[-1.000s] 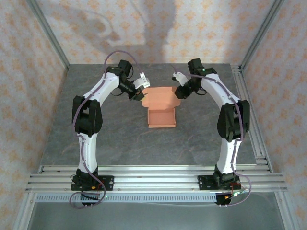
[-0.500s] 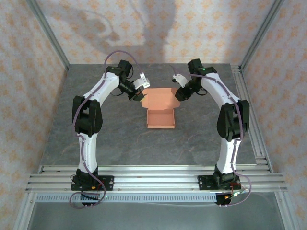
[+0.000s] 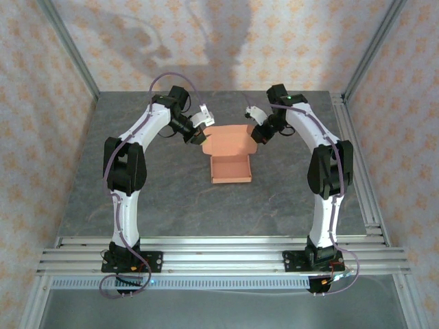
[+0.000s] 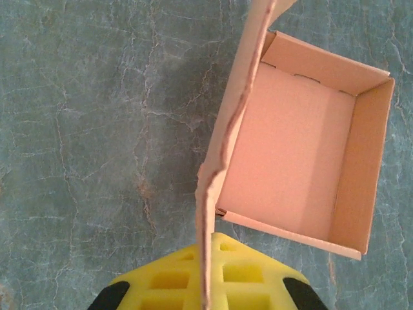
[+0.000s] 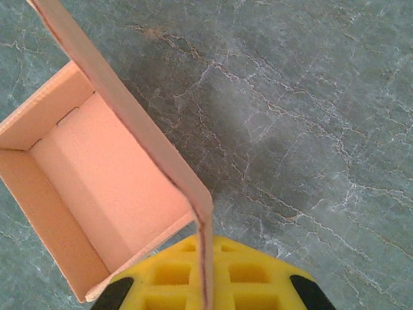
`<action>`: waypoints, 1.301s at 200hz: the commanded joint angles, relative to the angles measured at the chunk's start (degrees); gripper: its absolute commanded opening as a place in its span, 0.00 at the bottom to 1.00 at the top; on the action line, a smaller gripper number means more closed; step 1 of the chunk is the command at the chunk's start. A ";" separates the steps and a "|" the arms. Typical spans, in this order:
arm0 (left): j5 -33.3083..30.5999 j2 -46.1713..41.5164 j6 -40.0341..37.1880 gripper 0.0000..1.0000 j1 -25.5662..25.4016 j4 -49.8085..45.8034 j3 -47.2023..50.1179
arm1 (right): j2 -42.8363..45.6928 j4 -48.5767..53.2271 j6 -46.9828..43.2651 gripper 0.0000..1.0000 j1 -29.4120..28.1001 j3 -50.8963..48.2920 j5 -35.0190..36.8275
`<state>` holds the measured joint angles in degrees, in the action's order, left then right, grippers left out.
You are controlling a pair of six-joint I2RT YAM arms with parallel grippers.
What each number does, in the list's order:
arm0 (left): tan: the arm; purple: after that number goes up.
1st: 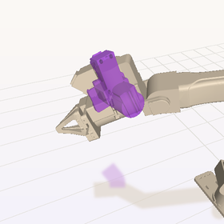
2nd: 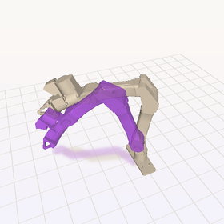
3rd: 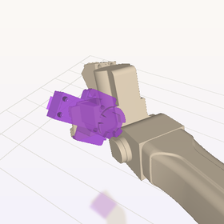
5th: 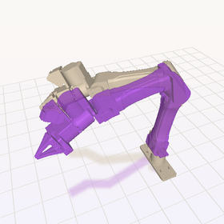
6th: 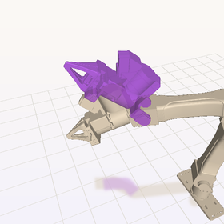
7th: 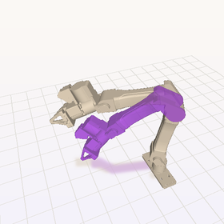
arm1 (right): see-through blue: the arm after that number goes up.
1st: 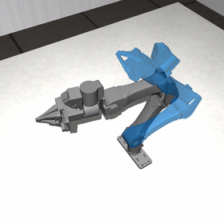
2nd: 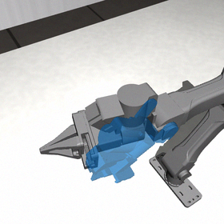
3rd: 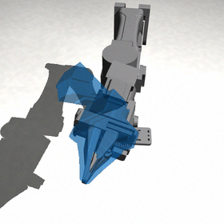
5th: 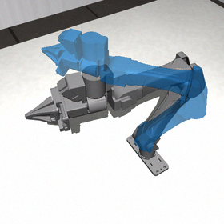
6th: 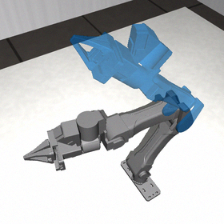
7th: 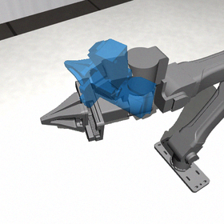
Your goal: Fold the paper box
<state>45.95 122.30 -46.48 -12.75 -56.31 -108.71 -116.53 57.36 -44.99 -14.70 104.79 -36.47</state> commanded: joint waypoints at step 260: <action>-41.67 -11.46 59.98 0.00 -16.65 48.42 21.92 | 23.67 -59.52 49.62 0.00 -11.30 -37.28 42.49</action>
<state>8.51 111.79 9.67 -28.08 -11.22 -87.26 -95.94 6.07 2.37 -24.67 68.58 2.48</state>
